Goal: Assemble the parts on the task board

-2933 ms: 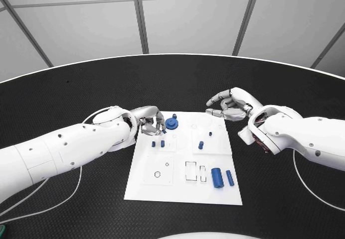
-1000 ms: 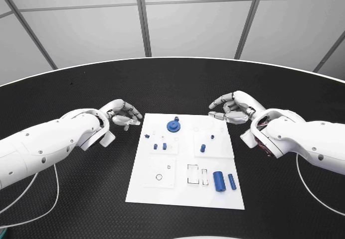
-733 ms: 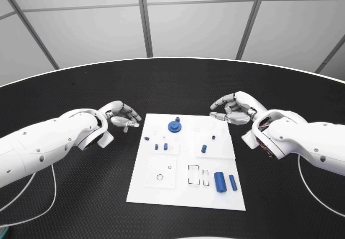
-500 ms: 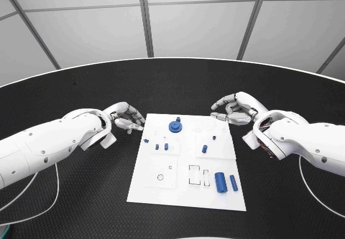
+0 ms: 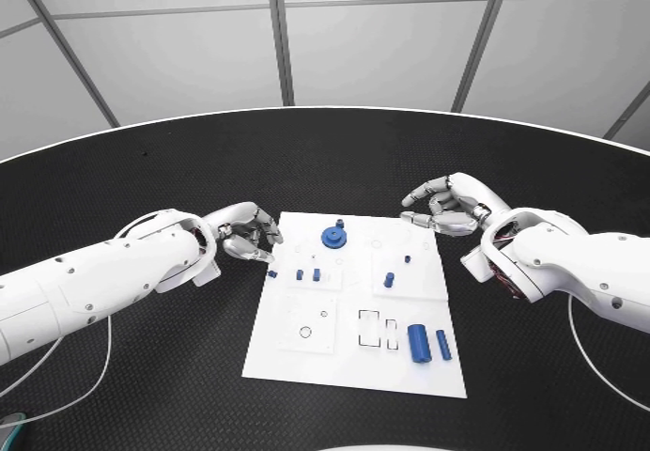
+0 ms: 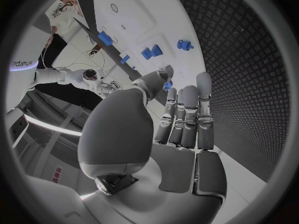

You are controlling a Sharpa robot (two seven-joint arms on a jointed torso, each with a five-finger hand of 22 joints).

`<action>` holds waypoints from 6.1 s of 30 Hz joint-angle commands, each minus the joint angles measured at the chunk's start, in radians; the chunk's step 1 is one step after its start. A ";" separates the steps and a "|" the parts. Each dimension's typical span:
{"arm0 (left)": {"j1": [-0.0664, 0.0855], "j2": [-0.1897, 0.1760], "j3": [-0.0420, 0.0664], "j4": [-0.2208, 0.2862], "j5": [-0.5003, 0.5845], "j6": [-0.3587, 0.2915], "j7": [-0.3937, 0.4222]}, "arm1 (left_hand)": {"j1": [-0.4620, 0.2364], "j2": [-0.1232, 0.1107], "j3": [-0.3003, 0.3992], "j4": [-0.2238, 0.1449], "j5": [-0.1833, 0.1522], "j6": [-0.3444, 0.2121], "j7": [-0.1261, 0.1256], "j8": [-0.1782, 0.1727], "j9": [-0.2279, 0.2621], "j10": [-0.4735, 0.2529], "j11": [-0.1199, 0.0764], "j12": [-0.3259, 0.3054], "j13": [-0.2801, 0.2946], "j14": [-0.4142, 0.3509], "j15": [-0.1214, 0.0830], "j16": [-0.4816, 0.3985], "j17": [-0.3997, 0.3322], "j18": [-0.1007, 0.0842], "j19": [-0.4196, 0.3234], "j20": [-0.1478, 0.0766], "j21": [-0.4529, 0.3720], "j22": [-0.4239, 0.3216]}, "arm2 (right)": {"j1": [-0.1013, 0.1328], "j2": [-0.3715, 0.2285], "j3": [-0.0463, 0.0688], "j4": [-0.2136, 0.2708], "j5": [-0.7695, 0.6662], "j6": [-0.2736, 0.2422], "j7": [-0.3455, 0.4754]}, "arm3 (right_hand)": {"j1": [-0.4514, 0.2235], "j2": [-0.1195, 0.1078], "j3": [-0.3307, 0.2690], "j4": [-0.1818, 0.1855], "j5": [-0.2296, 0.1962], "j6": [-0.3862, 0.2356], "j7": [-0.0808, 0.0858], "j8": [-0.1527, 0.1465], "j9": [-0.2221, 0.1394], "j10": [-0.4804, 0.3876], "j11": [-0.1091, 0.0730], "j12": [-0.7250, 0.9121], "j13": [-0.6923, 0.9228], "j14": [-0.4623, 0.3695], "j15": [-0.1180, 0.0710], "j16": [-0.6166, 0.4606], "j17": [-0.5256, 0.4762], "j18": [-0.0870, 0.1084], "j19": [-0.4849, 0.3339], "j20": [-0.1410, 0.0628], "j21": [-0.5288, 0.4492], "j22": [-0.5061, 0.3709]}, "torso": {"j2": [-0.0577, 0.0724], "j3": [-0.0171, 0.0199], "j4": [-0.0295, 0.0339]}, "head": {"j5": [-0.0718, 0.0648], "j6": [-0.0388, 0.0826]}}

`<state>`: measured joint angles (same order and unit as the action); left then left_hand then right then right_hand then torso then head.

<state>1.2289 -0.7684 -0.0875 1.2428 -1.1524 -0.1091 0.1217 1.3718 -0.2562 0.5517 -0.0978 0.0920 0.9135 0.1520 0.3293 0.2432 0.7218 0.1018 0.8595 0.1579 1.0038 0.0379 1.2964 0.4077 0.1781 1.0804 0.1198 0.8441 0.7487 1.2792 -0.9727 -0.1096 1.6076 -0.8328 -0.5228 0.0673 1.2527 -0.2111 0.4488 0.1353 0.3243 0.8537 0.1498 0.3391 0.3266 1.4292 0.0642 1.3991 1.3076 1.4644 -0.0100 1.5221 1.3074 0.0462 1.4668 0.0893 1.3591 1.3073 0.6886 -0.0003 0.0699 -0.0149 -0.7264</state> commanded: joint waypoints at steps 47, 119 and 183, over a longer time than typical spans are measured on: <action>-0.101 -0.126 -0.034 0.105 -0.080 0.037 -0.007 | 0.048 0.062 -0.010 -0.021 -0.005 0.086 -0.025 0.035 0.027 0.077 -0.025 0.095 0.045 0.065 -0.027 0.098 0.158 0.007 -0.020 -0.016 0.064 0.049 | -0.008 0.009 -0.001 -0.012 0.000 0.003 0.002 | -0.004 0.009 0.003 0.006 0.007 0.006 -0.001 0.004 -0.002 0.003 -0.003 0.005 0.093 0.084 -0.007 -0.001 0.170 0.009 0.026 -0.007 0.000 0.059 | 0.000 0.0017 -0.0018 | 0.029 -0.015; -0.103 -0.180 -0.033 0.114 -0.060 0.020 0.048 | 0.054 0.073 -0.011 -0.051 -0.015 0.012 -0.016 -0.007 0.038 -0.058 0.035 -0.020 -0.024 -0.040 0.022 0.053 0.003 0.008 -0.062 0.026 0.101 0.075 | -0.011 0.014 -0.001 -0.018 0.000 0.006 0.001 | -0.003 0.012 0.005 0.006 0.007 0.008 -0.002 0.007 -0.002 0.005 -0.004 0.007 0.095 0.084 -0.007 -0.001 0.169 0.009 0.027 -0.008 0.000 0.059 | 0.001 0.0021 -0.0013 | 0.030 -0.024; -0.097 -0.157 -0.033 0.099 -0.016 0.000 0.005 | -0.005 0.135 0.026 0.066 -0.038 0.143 -0.026 -0.022 0.084 0.238 -0.039 -0.162 -0.086 0.138 -0.039 0.124 0.156 0.001 -0.006 -0.027 0.143 0.093 | -0.012 0.016 -0.001 -0.020 0.000 0.010 0.005 | -0.004 0.014 0.005 0.007 0.007 0.008 -0.002 0.007 -0.003 0.006 -0.004 0.008 0.096 0.084 -0.007 -0.001 0.170 0.009 0.027 -0.008 0.001 0.060 | -0.001 0.0026 0.0003 | 0.029 -0.024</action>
<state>1.1303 -0.9226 -0.1201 1.3405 -1.1715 -0.1102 0.1280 1.3740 -0.1134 0.5830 -0.0325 0.0600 1.0557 0.1265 0.3033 0.3240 0.9545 0.0590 0.7038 0.0698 1.1490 -0.0031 1.4246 0.5650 0.1706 1.0789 0.0928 0.9894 0.8426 1.2675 -0.9573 -0.1110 1.5879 -0.8328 -0.5124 0.0723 1.2487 -0.2071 0.4516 0.1381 0.3283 0.8537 0.1499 0.3430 0.3254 1.4292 0.0643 1.4027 1.3080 1.4643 -0.0100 1.5221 1.3077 0.0463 1.4668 0.0893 1.3591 1.3077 0.6886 0.0014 0.0693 0.0134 -0.7508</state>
